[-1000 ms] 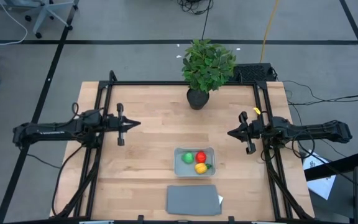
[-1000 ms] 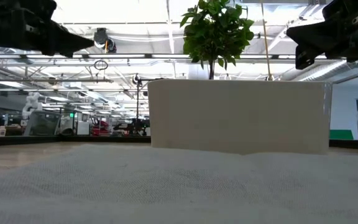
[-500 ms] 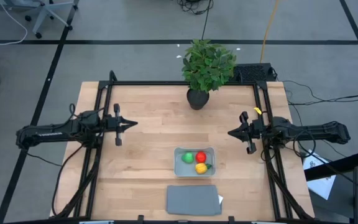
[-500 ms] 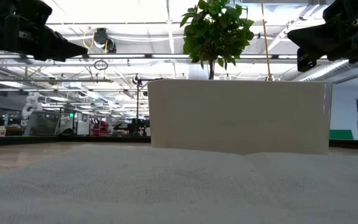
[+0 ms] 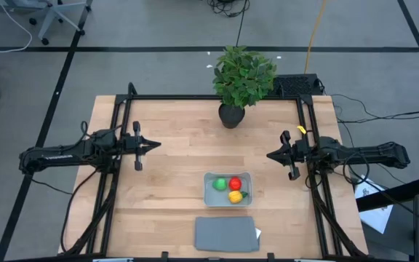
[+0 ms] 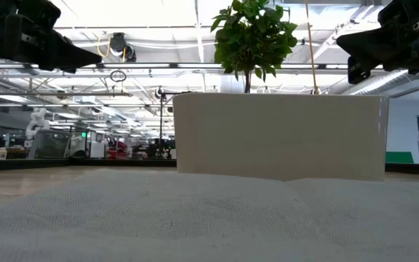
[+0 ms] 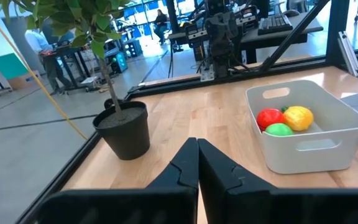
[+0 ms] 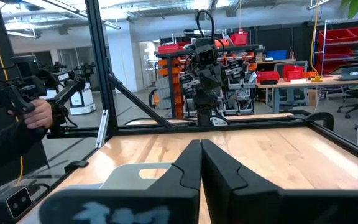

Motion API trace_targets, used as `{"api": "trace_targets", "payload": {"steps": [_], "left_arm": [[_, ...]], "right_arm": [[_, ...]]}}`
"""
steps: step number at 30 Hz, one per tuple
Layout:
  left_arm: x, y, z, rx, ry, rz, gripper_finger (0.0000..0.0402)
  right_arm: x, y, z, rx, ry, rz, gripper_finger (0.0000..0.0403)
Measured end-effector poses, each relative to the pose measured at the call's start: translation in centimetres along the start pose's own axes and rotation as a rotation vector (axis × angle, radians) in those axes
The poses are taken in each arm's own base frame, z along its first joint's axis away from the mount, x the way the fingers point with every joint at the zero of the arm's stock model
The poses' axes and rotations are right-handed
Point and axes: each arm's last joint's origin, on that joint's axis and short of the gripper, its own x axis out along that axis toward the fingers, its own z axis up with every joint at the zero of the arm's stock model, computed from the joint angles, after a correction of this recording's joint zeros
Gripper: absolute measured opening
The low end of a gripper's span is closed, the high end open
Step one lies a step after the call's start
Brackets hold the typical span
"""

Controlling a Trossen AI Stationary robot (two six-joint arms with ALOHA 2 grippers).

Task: Pick and placing Produce into tupperware
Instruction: Return to Home Position

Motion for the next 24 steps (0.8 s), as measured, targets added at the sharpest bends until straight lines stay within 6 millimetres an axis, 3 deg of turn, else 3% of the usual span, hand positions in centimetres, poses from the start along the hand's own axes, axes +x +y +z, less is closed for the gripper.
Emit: {"api": "trace_targets", "payload": {"steps": [9, 24], "left_arm": [[0.01, 0.00, 0.00, -0.014, 0.001, 0.001, 0.0020], [0.01, 0.01, 0.02, -0.014, -0.001, 0.002, 0.0012]], "right_arm": [[0.00, 0.00, 0.00, 0.000, 0.000, 0.000, 0.0000], [0.00, 0.00, -0.01, 0.003, 0.001, 0.000, 0.0000]]}}
